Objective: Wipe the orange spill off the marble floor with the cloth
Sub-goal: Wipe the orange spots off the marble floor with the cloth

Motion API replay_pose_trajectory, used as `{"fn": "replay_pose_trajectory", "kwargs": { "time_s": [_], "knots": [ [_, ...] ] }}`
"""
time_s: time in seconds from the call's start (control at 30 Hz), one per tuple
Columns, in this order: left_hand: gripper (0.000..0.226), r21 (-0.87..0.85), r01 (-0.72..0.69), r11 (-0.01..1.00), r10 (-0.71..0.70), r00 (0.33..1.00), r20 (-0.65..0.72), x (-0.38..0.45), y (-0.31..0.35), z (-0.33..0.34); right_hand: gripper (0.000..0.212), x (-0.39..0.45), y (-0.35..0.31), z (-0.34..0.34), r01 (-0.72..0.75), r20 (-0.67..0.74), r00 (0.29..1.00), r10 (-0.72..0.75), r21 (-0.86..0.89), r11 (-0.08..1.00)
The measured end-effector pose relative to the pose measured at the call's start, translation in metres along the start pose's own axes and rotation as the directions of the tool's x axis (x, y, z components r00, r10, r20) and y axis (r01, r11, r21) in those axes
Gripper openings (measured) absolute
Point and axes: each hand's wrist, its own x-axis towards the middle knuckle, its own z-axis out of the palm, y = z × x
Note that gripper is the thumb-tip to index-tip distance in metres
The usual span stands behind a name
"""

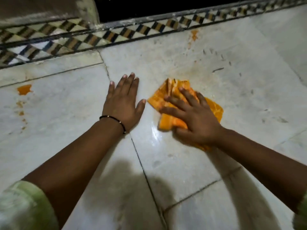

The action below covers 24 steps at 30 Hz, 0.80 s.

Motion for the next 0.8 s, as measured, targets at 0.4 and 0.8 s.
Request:
{"fn": "replay_pose_trajectory", "kwargs": {
  "time_s": [0.4, 0.8],
  "knots": [
    [0.075, 0.094, 0.006, 0.996, -0.008, 1.0, 0.015, 0.007, -0.011, 0.011, 0.066, 0.123, 0.042, -0.005, -0.318, 0.101, 0.944, 0.313, 0.035, 0.948],
    [0.074, 0.091, 0.001, 0.996, -0.001, 1.0, 0.003, 0.009, -0.011, 0.013, 0.067, 0.166, 0.108, -0.012, -0.562, 0.145, 0.825, 0.546, 0.114, 0.819]
  ]
}}
